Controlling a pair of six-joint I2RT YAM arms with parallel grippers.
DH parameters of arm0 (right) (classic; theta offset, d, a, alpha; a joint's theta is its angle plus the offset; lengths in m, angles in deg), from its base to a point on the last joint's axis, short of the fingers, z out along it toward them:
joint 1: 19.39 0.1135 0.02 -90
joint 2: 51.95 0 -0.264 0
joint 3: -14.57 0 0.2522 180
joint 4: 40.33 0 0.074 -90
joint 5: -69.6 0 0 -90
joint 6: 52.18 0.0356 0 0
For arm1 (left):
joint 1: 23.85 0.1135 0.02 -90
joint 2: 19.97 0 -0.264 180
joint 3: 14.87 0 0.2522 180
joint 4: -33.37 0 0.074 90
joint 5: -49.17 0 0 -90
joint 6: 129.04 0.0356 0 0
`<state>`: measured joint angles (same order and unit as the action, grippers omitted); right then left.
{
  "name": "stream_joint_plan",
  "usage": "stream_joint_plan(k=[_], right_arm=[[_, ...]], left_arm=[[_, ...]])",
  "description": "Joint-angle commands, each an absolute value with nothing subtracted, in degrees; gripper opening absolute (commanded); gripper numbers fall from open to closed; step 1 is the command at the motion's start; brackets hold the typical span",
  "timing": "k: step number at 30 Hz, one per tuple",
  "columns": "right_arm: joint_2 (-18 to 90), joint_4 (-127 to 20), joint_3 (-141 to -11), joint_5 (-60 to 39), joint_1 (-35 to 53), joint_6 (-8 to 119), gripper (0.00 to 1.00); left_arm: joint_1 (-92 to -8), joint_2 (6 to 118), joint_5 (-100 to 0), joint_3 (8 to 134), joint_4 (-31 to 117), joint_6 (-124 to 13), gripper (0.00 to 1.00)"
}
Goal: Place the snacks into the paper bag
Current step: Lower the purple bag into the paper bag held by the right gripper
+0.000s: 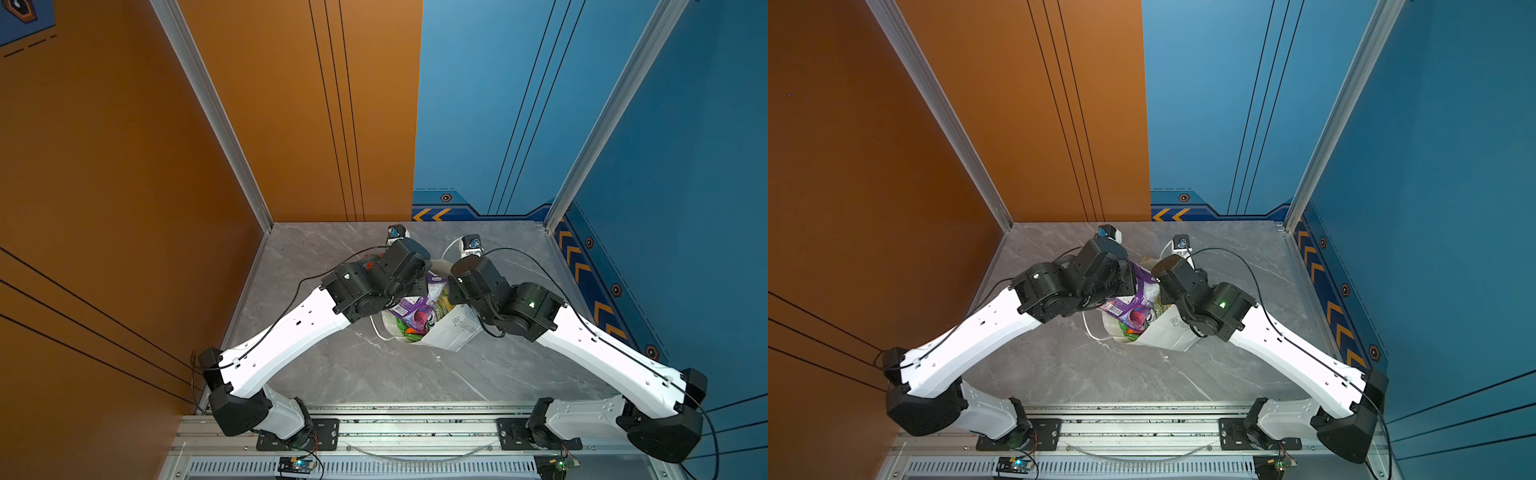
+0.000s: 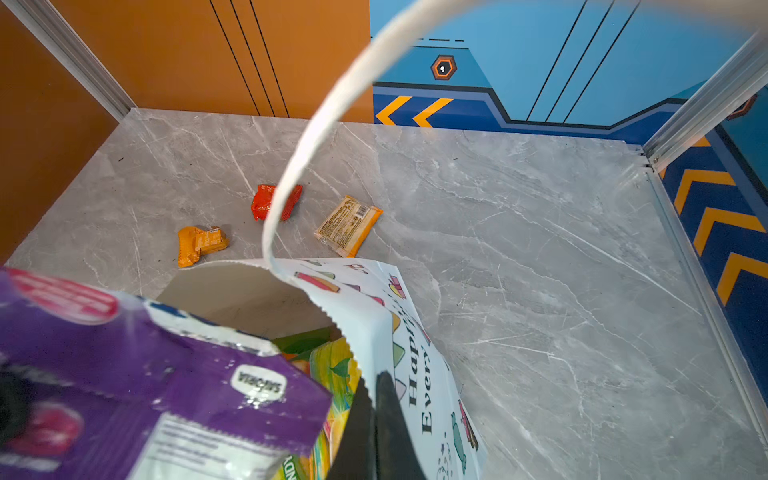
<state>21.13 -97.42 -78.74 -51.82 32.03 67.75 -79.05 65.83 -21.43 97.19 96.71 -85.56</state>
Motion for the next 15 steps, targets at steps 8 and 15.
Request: stream_joint_plan(k=[8,15], right_arm=[[18.27,-93.03,-79.53,-51.22,32.12,68.87,0.00],[17.21,-92.06,-78.16,-49.57,31.35,69.20,0.00]], left_arm=[[-77.73,68.83,-28.66,97.23,90.12,-83.64,0.00],[-76.16,69.06,-31.19,93.37,86.15,-84.27,0.00]])
